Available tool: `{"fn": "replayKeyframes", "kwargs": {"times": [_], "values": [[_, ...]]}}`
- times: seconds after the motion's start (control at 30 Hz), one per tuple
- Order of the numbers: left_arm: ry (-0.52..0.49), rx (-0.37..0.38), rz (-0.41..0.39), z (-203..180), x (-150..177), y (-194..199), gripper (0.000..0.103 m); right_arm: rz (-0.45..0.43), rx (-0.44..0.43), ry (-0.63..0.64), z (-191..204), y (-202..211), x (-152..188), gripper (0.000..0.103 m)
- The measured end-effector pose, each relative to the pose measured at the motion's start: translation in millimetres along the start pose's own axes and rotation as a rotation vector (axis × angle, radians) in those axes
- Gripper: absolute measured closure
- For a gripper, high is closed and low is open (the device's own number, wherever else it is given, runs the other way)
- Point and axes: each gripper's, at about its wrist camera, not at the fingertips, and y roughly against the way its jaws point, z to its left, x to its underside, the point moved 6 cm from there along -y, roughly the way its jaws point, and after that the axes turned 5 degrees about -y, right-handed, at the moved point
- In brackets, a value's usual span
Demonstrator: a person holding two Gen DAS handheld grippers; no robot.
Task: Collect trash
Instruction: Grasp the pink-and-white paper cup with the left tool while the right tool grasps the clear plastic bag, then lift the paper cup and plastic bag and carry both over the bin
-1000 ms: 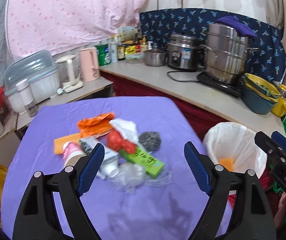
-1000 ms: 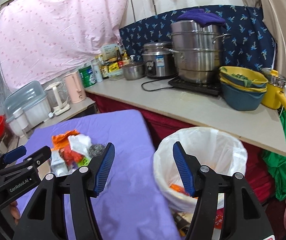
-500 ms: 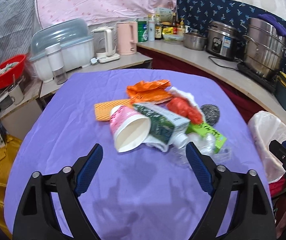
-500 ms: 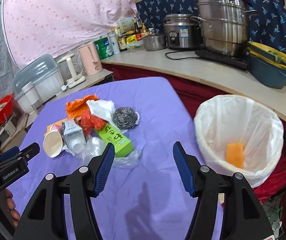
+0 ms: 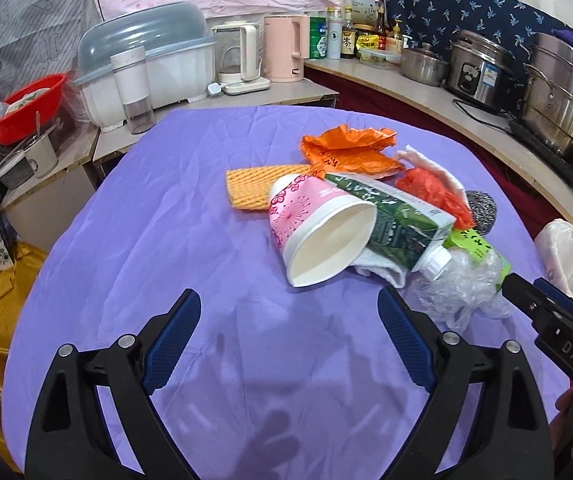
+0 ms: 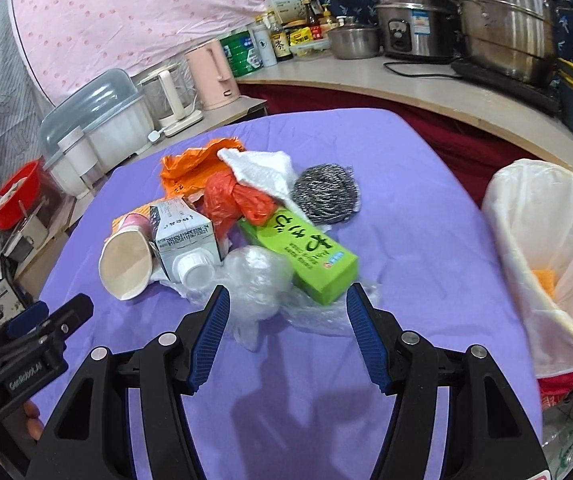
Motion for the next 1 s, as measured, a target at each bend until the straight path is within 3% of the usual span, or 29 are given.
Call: {"fn": "replayKeyframes", "kwargs": {"times": [0.2,0.33,0.53,0.7,0.87,1.0], "values": [[0.018,-0.002,0.021,8.2,-4.3,-18.9,0.017,0.039,0.006,-0.002,9.9,-31.2,-1.8,0.045],[0.018,-0.009,0.019,10.4,-10.4,-30.8,0.017,0.056,-0.004,0.011,13.8,-40.0,0.0,0.071],[0.010,-0.009,0.016,9.0,-18.2,-48.7,0.020,0.053,-0.008,0.021,13.3,-38.4,4.8,0.078],[-0.003,0.010,0.034,4.2,-20.3,-58.5,0.044,0.044,-0.018,-0.005,6.4,-26.1,6.7,0.079],[-0.029,0.023,0.047,-2.3,-19.2,-57.5,0.089,0.034,-0.024,-0.020,0.5,-13.1,7.3,0.079],[-0.027,0.009,0.029,-4.0,-18.9,-46.0,0.096,0.012,-0.034,-0.025,-2.8,3.5,6.7,0.079]]}}
